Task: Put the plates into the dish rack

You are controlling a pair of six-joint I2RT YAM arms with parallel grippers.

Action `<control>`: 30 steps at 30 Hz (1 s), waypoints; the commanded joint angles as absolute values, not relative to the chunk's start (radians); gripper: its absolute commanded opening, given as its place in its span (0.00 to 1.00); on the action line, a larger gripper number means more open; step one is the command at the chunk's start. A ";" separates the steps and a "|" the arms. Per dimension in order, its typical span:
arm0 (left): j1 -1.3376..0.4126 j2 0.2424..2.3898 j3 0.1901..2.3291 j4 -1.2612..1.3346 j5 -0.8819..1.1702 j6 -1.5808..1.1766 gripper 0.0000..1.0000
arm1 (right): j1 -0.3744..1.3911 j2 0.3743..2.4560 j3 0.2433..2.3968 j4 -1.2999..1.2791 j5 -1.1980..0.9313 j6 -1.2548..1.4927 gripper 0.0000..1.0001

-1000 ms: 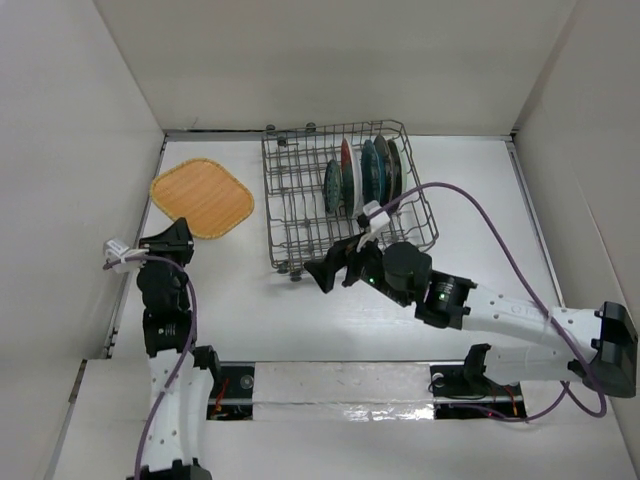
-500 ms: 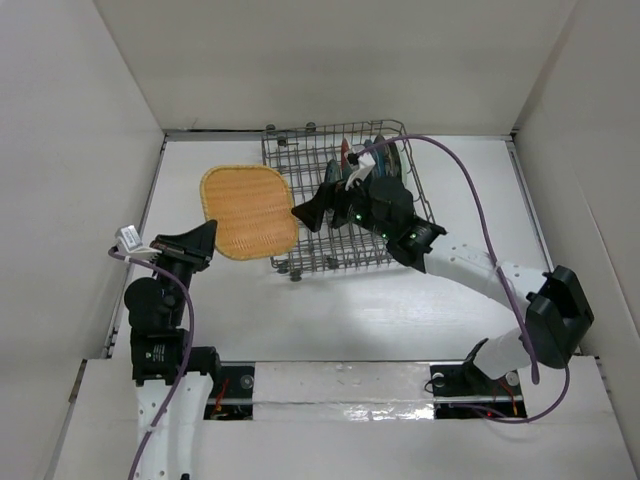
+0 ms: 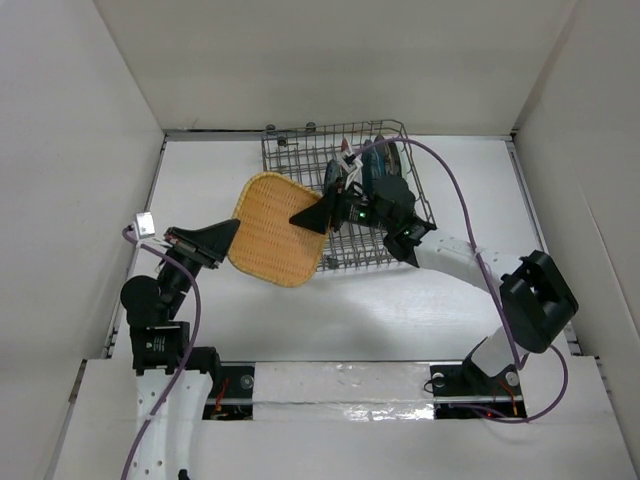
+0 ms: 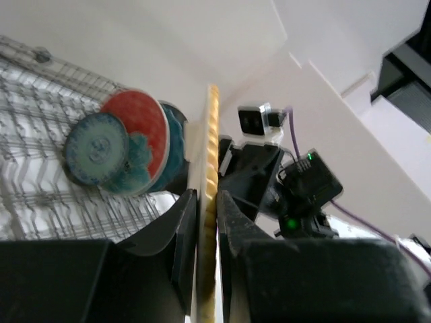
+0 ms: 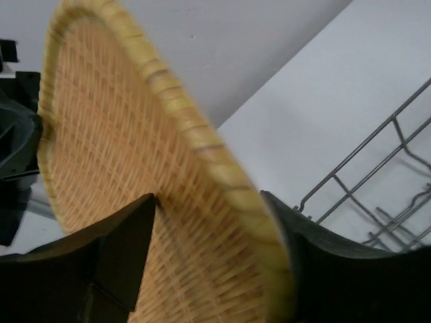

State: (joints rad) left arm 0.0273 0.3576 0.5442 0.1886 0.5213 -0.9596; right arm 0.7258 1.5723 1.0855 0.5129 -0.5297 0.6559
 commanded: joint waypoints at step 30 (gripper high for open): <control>-0.078 0.486 0.782 -0.025 0.297 -0.385 0.02 | 0.830 1.534 1.466 0.003 0.664 0.330 0.00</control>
State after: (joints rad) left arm -0.0605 0.4591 0.8173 -0.0624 0.2337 -0.4412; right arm 0.7979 1.4662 1.3678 0.0792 0.2699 0.4255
